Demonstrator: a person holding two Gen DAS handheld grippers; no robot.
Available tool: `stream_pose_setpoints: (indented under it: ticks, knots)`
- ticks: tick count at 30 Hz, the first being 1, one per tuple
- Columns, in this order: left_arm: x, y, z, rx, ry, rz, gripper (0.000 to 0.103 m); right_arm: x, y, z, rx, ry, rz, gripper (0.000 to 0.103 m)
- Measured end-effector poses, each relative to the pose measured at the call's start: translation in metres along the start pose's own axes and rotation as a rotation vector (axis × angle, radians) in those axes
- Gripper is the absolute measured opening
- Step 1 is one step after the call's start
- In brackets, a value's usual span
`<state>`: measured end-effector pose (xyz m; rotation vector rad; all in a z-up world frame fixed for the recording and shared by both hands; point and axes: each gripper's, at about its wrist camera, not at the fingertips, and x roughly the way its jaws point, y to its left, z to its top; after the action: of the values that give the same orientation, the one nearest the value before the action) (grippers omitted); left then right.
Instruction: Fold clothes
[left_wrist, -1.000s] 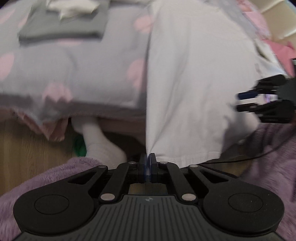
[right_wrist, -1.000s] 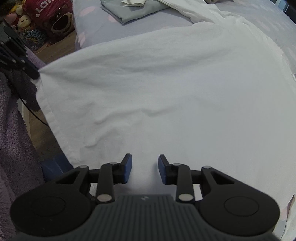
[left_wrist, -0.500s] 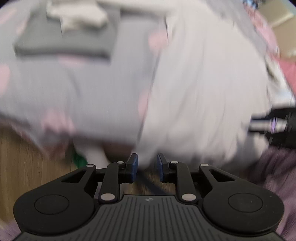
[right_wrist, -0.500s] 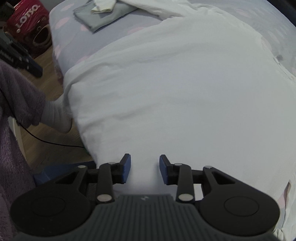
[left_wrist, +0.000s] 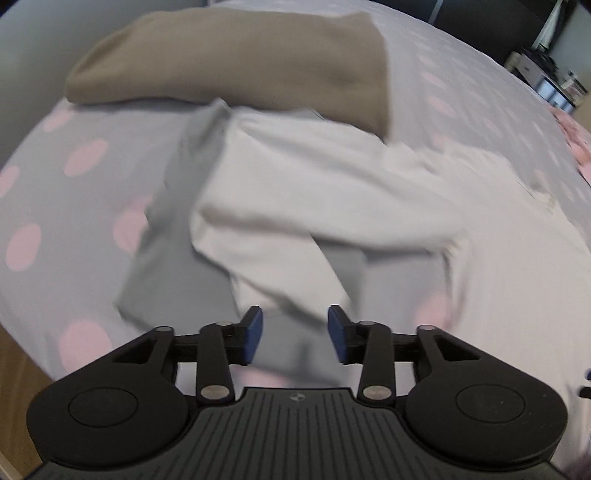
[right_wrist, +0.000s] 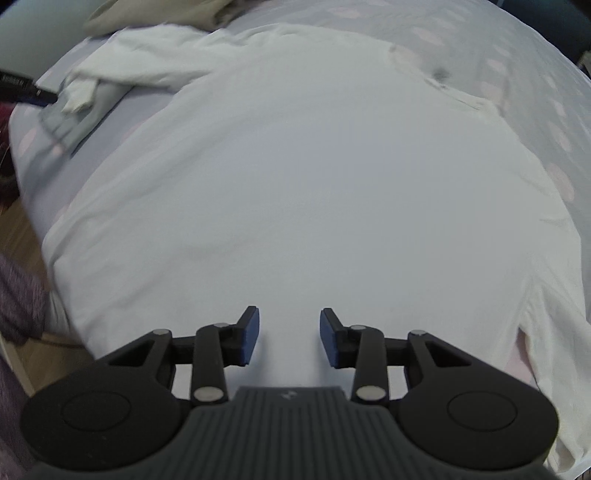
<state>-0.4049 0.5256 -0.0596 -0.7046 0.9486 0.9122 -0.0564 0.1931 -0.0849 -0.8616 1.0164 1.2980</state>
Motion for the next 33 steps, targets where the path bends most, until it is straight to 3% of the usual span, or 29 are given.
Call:
stream_pose_setpoints:
  ticks: [8,9,13,17,20,22,25,29,33]
  knots:
    - [0.036,0.024,0.019,-0.038,-0.086,0.071,0.041,0.01,-0.021,0.023,0.097,-0.026,0.011,0.041]
    - [0.04,0.025,0.021,-0.041,-0.094,0.062,0.038,0.014,-0.019,0.025,0.094,-0.024,0.012,0.041]
    - [0.045,0.025,0.027,-0.049,-0.131,0.034,0.002,0.024,-0.016,0.031,0.088,-0.018,0.02,0.041]
    - [0.022,0.024,0.038,-0.07,-0.274,0.054,0.0,0.031,-0.018,0.034,0.095,-0.007,0.032,0.041]
    - [0.007,0.038,0.051,-0.118,-0.367,0.114,0.0,0.035,-0.019,0.035,0.095,-0.001,0.035,0.041]
    - [0.007,0.052,0.059,-0.151,-0.363,0.144,0.0,0.036,-0.021,0.036,0.097,0.002,0.03,0.041]
    - [0.009,0.06,0.062,-0.177,-0.336,0.111,0.0,0.037,-0.029,0.034,0.126,0.002,0.019,0.041]
    - [0.01,0.054,0.062,-0.136,-0.346,0.109,0.0,0.034,-0.036,0.031,0.151,-0.004,0.013,0.041]
    - [0.015,0.049,0.055,-0.066,-0.3,0.111,0.004,0.032,-0.033,0.03,0.15,-0.009,0.025,0.042]
